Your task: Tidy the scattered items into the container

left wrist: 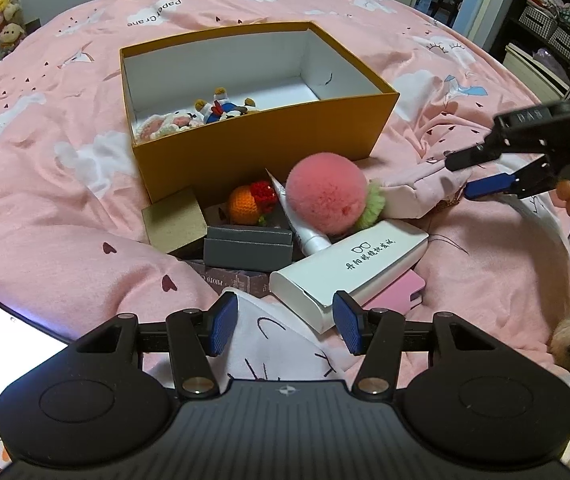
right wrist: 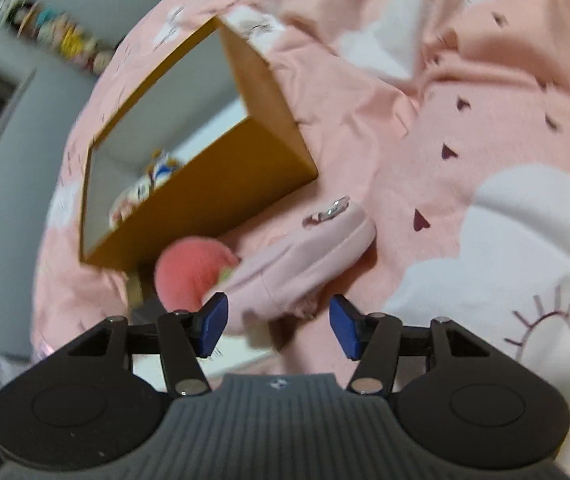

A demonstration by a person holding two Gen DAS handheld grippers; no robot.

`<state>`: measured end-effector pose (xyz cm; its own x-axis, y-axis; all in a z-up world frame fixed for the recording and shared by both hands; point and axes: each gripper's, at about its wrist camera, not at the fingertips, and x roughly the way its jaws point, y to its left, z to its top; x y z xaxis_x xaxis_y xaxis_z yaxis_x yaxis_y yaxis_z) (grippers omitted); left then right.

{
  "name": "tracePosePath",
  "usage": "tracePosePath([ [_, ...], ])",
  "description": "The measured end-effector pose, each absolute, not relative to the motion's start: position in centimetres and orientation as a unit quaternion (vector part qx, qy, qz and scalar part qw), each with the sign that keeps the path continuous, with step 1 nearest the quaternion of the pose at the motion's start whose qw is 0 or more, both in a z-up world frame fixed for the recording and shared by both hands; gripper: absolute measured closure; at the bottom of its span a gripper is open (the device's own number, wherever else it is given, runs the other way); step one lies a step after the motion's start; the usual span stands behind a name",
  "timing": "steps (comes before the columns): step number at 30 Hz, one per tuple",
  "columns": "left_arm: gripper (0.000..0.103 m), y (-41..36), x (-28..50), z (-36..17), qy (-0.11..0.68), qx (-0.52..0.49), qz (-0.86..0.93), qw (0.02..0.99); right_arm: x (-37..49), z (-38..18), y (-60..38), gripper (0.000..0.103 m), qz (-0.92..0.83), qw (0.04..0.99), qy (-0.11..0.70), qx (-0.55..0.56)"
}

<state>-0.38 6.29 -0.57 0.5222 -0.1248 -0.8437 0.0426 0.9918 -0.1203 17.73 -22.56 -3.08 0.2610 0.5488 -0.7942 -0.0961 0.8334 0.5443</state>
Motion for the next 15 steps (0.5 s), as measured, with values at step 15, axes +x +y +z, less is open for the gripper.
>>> tracePosePath([
  [15, 0.041, 6.3, -0.2, -0.6, 0.489, -0.043, -0.046, 0.870, 19.1, -3.0, -20.0, 0.064, 0.244, 0.794, 0.541, 0.127],
])
